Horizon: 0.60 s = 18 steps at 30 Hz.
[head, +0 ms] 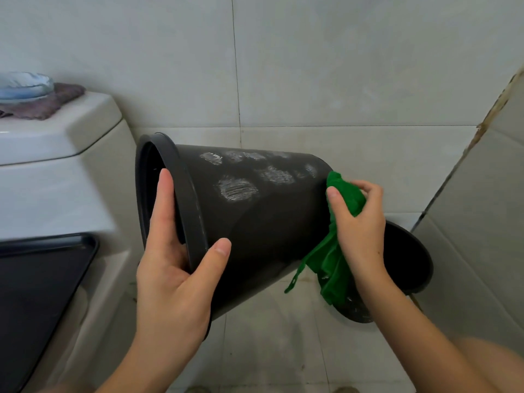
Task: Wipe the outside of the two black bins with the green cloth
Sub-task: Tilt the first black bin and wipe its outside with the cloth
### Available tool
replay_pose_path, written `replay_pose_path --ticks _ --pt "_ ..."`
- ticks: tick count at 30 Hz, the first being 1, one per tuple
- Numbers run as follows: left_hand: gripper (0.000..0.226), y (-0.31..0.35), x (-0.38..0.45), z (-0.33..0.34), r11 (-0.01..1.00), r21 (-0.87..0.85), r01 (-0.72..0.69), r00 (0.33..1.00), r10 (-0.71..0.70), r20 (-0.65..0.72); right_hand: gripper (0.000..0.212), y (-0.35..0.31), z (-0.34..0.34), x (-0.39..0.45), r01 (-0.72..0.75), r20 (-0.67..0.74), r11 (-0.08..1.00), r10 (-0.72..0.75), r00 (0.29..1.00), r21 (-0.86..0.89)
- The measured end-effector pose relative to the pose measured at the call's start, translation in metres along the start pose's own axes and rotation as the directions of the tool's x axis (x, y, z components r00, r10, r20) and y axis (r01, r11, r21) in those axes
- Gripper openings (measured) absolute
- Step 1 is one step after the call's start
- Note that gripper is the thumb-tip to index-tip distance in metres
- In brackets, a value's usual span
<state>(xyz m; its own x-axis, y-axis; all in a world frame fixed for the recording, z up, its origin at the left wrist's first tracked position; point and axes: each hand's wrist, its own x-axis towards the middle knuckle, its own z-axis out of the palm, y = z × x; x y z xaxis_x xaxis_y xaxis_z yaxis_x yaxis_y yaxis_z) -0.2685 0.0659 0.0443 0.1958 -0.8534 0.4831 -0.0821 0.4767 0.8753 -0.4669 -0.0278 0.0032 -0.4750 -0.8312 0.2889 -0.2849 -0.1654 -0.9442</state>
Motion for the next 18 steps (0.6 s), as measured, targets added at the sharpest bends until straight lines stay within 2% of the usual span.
replay_pose_path --ticks 2,5,8,11,14,18 --pt "0.085 0.0 0.0 0.0 1.0 0.006 -0.005 1.0 0.005 0.005 0.039 0.001 -0.003 0.005 -0.052 0.018 0.998 0.051 0.999 0.036" --pt "0.085 -0.002 0.002 -0.003 1.0 0.009 0.001 1.0 -0.001 0.001 0.027 0.002 -0.006 0.009 -0.053 0.025 0.996 0.051 0.998 0.076" --pt "0.086 -0.004 0.003 -0.005 0.999 0.028 0.029 0.999 -0.029 -0.014 0.016 0.004 -0.006 0.007 -0.061 -0.036 0.988 0.067 0.997 0.139" --pt "0.086 -0.007 0.006 -0.007 0.998 0.043 0.041 0.999 -0.041 -0.005 0.013 0.009 -0.006 0.001 -0.086 -0.075 0.983 0.099 0.992 0.16" --pt "0.066 -0.006 0.016 -0.01 0.997 0.047 0.058 0.997 -0.055 -0.052 0.018 0.012 -0.006 -0.005 -0.119 -0.105 0.976 0.14 0.985 0.18" --pt "0.02 -0.008 0.033 -0.015 0.985 0.003 0.174 0.953 -0.167 -0.254 0.024 0.012 -0.006 -0.01 -0.107 -0.111 0.985 0.122 0.986 0.137"
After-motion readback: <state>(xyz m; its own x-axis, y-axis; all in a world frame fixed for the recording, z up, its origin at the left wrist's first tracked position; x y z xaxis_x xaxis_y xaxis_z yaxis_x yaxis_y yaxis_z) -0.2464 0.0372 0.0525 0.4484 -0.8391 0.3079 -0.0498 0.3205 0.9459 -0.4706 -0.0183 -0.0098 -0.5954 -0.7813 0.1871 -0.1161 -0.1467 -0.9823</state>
